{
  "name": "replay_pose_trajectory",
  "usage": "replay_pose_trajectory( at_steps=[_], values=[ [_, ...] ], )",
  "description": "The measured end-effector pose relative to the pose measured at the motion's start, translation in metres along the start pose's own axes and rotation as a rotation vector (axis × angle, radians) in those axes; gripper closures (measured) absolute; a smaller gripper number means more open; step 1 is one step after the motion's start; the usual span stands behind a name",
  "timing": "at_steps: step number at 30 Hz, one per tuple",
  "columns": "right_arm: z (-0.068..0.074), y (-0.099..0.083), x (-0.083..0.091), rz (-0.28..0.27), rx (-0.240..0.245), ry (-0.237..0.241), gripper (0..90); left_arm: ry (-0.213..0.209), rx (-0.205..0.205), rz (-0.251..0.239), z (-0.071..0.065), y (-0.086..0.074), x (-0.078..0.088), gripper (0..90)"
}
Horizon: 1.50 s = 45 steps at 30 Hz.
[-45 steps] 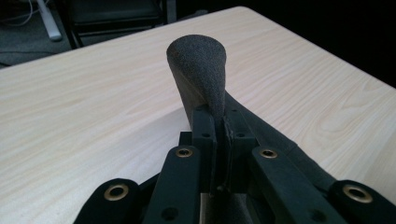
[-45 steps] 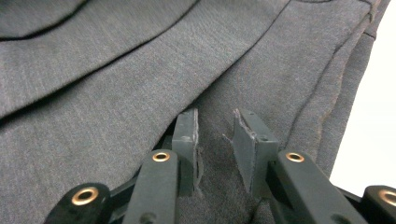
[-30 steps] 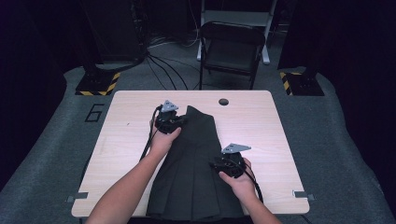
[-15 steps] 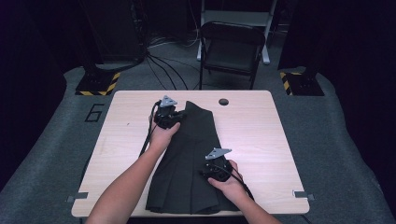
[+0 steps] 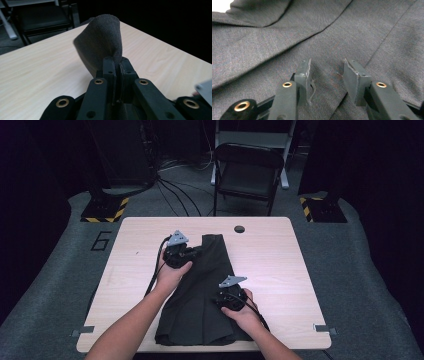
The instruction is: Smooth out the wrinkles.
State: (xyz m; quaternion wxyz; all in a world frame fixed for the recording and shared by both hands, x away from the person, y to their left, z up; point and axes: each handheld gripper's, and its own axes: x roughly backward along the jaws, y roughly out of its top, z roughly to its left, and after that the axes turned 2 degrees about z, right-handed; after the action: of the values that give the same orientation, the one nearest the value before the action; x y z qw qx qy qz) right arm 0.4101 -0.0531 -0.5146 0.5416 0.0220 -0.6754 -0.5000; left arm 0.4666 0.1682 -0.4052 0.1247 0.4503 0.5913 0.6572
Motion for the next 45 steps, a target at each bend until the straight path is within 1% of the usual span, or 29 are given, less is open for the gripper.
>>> replay_pose_trajectory(
  at_steps=[1,3,4,6,7,8,9,10,12,14,15,17,18,20,21,22,23,24,25,26,28,30,33,36,38,39,40,41,45],
  values=[
    [0.0,0.0,0.0,-0.001,-0.007,0.001,58.1,-0.014,-0.011,-0.006,-0.004,-0.004,0.001,85.5],
    [0.001,0.0,0.0,-0.005,-0.018,-0.002,58.1,-0.028,-0.023,-0.001,-0.01,-0.01,0.002,85.5],
    [0.0,-0.001,0.0,-0.009,-0.014,0.001,58.1,-0.036,-0.026,0.004,-0.013,-0.014,0.003,85.5],
    [0.0,-0.001,0.0,-0.005,-0.028,0.005,58.1,-0.058,-0.028,0.004,-0.019,-0.02,0.003,85.5],
    [-0.002,-0.001,0.0,-0.008,-0.02,0.01,58.0,-0.072,-0.033,0.012,-0.023,-0.024,0.004,85.5],
    [-0.001,-0.001,0.0,-0.01,-0.039,0.012,58.0,-0.071,-0.036,0.008,-0.024,-0.025,0.004,85.5],
    [-0.002,-0.001,0.0,-0.014,-0.044,0.012,57.9,-0.086,-0.041,0.012,-0.028,-0.029,0.004,85.5],
    [-0.003,-0.001,0.0,-0.012,-0.042,0.015,57.2,-0.088,-0.045,0.011,-0.032,-0.032,0.003,85.5],
    [-0.003,0.0,0.002,-0.004,-0.051,0.021,53.5,-0.103,-0.066,0.034,-0.035,-0.037,0.002,85.5],
    [-0.005,0.001,0.006,0.007,-0.068,0.019,52.2,-0.097,-0.079,0.05,-0.039,-0.044,-0.002,85.4],
    [-0.007,0.002,0.007,0.001,-0.061,0.019,52.2,-0.101,-0.081,0.068,-0.04,-0.048,-0.005,85.4],
    [-0.01,0.003,0.015,0.001,-0.072,0.013,52.2,-0.1,-0.078,0.08,-0.039,-0.054,-0.008,85.4],
    [-0.012,0.003,0.019,-0.002,-0.087,0.014,52.2,-0.097,-0.074,0.088,-0.039,-0.058,-0.01,85.4],
    [-0.019,0.004,0.029,-0.028,-0.109,0.008,52.3,-0.104,-0.06,0.102,-0.038,-0.065,-0.012,85.4],
    [-0.021,0.005,0.033,-0.04,-0.132,0.005,52.4,-0.104,-0.059,0.112,-0.038,-0.069,-0.014,85.4],
    [-0.025,0.006,0.037,-0.052,-0.144,0.004,52.4,-0.107,-0.058,0.123,-0.039,-0.072,-0.016,85.3],
    [-0.028,0.008,0.04,-0.056,-0.167,-0.001,52.4,-0.11,-0.063,0.134,-0.04,-0.075,-0.018,85.3],
    [-0.032,0.01,0.043,-0.069,-0.168,-0.002,52.3,-0.111,-0.067,0.142,-0.041,-0.079,-0.021,85.3],
    [-0.034,0.013,0.046,-0.083,-0.191,-0.002,51.9,-0.108,-0.072,0.155,-0.043,-0.081,-0.022,85.3],
    [-0.035,0.015,0.048,-0.095,-0.199,-0.002,51.5,-0.112,-0.078,0.162,-0.044,-0.083,-0.024,85.2],
    [-0.036,0.019,0.05,-0.106,-0.199,-0.002,50.4,-0.116,-0.072,0.169,-0.045,-0.087,-0.027,85.2],
    [-0.036,0.024,0.05,-0.119,-0.195,-0.005,49.3,-0.116,-0.07,0.178,-0.045,-0.09,-0.029,85.1],
    [-0.034,0.03,0.05,-0.131,-0.2,-0.006,49.2,-0.129,-0.068,0.199,-0.044,-0.095,-0.032,85.1],
    [-0.033,0.033,0.049,-0.134,-0.2,-0.006,49.2,-0.131,-0.058,0.205,-0.045,-0.099,-0.033,85.0],
    [-0.032,0.035,0.046,-0.13,-0.204,-0.005,49.2,-0.133,-0.056,0.207,-0.045,-0.101,-0.034,84.9],
    [-0.032,0.036,0.045,-0.128,-0.195,-0.006,49.2,-0.132,-0.06,0.211,-0.045,-0.102,-0.034,84.9],
    [-0.031,0.037,0.043,-0.122,-0.2,-0.003,49.2,-0.131,-0.054,0.206,-0.046,-0.103,-0.035,84.9],
    [-0.031,0.037,0.041,-0.114,-0.195,-0.008,49.2,-0.133,-0.053,0.214,-0.046,-0.104,-0.034,84.8],
    [-0.031,0.037,0.034,-0.091,-0.195,-0.006,48.3,-0.134,-0.052,0.21,-0.047,-0.108,-0.036,84.6]
  ],
)
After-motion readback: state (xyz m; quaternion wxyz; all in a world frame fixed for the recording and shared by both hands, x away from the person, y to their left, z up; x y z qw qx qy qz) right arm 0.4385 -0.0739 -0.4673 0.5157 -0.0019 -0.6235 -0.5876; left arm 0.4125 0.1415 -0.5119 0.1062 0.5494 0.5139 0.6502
